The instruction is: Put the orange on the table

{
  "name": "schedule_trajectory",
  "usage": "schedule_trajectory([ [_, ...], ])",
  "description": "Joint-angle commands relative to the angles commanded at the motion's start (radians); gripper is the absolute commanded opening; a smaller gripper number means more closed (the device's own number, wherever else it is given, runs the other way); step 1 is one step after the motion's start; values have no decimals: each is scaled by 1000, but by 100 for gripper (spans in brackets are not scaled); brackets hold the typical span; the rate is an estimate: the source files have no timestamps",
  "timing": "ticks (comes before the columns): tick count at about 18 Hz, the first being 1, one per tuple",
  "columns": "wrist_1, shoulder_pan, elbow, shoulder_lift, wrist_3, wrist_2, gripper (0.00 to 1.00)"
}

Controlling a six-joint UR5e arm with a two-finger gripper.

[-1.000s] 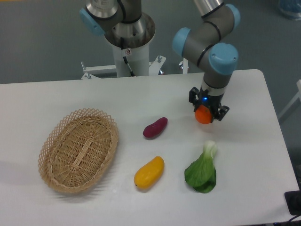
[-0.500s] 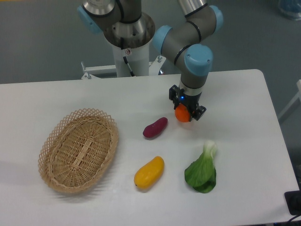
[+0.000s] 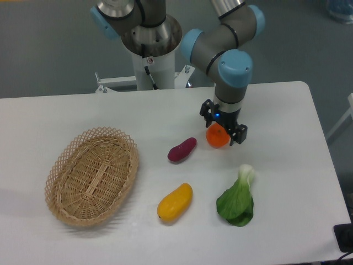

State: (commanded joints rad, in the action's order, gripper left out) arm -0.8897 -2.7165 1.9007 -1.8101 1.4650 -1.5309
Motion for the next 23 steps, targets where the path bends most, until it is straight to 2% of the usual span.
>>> schedule_trajectory([
  [2, -9, -23, -37, -9, 2, 2, 100],
  [5, -64, -29, -109, -34, 2, 3, 100],
  [8, -107, -31, -192, -80, 0, 3, 100],
  [10, -112, -49, -256, -121, 0, 3, 100],
  [15, -115, -66, -347, -186, 0, 2, 100],
  [17, -138, -68, -380, -207, 2, 2, 100],
  [19, -190, -68, -439, -239, 9, 2, 100],
  [23, -193, -68, -474, -265, 9, 2, 100],
])
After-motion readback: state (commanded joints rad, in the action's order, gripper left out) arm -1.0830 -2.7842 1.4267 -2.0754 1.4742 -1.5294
